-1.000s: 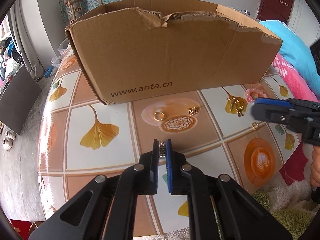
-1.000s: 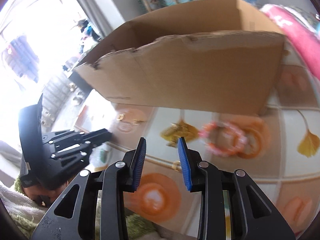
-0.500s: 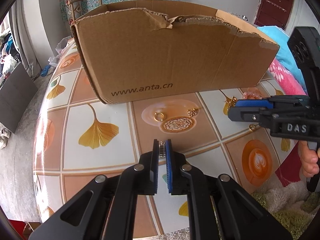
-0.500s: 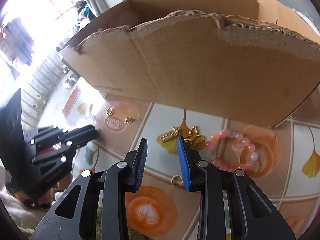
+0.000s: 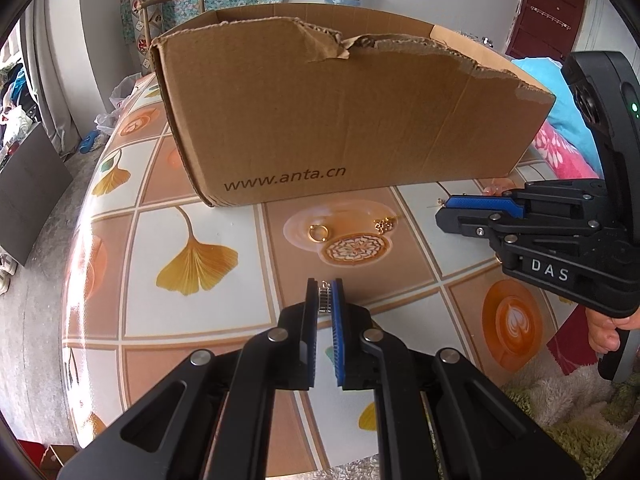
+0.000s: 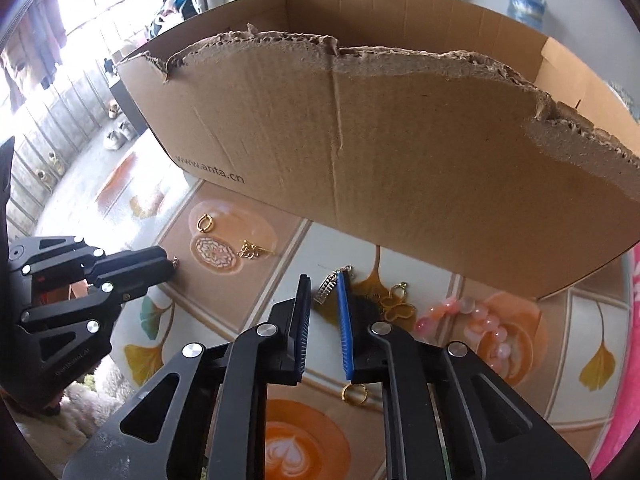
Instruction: Organize jewelry
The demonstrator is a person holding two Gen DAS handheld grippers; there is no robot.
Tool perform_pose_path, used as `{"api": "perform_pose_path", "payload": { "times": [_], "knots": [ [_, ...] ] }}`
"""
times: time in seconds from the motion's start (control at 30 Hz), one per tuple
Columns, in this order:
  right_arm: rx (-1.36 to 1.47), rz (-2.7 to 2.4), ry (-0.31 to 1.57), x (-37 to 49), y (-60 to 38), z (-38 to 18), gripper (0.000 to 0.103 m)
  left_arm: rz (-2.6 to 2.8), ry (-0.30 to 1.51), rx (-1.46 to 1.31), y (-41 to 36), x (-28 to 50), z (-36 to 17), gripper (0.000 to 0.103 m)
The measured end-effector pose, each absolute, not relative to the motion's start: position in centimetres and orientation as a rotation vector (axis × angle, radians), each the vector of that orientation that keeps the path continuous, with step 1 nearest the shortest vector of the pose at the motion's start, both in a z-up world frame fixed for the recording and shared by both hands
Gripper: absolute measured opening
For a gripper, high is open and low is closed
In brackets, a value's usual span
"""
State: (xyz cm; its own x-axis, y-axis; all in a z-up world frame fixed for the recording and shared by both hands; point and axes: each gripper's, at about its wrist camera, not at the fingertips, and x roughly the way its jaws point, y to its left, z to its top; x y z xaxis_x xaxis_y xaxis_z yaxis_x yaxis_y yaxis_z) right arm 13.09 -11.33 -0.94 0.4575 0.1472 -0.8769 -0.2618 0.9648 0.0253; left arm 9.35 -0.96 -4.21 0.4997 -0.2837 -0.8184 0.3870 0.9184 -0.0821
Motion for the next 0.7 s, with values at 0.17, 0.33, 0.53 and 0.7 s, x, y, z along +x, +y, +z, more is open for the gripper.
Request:
{"api": "perform_pose_path", "payload": {
  "times": [0.17, 0.33, 0.53, 0.7],
  "knots": [
    [-0.1, 0.261, 1.064, 12.4, -11.4, -1.6, 0.0, -0.407, 0.961, 0.124, -1.0, 9.2, -4.2, 0.006],
    [-0.038, 0.27, 1.069, 12.2, -12.3, -1.5, 0.0, -0.407, 0.954, 0.122, -1.0, 9.1, -4.2, 0.007],
    [0.003, 0.269, 1.041, 11.4, -13.4, -0.6, 0.0, -0.414, 0.945, 0.111, -0.7, 8.8, -4.2, 0.006],
    [0.043, 0.277, 1.026, 11.0, -14.1, -0.1, 0.0, -0.41, 0.947, 0.132, -0.9, 8.8, -4.1, 0.006]
  ]
}}
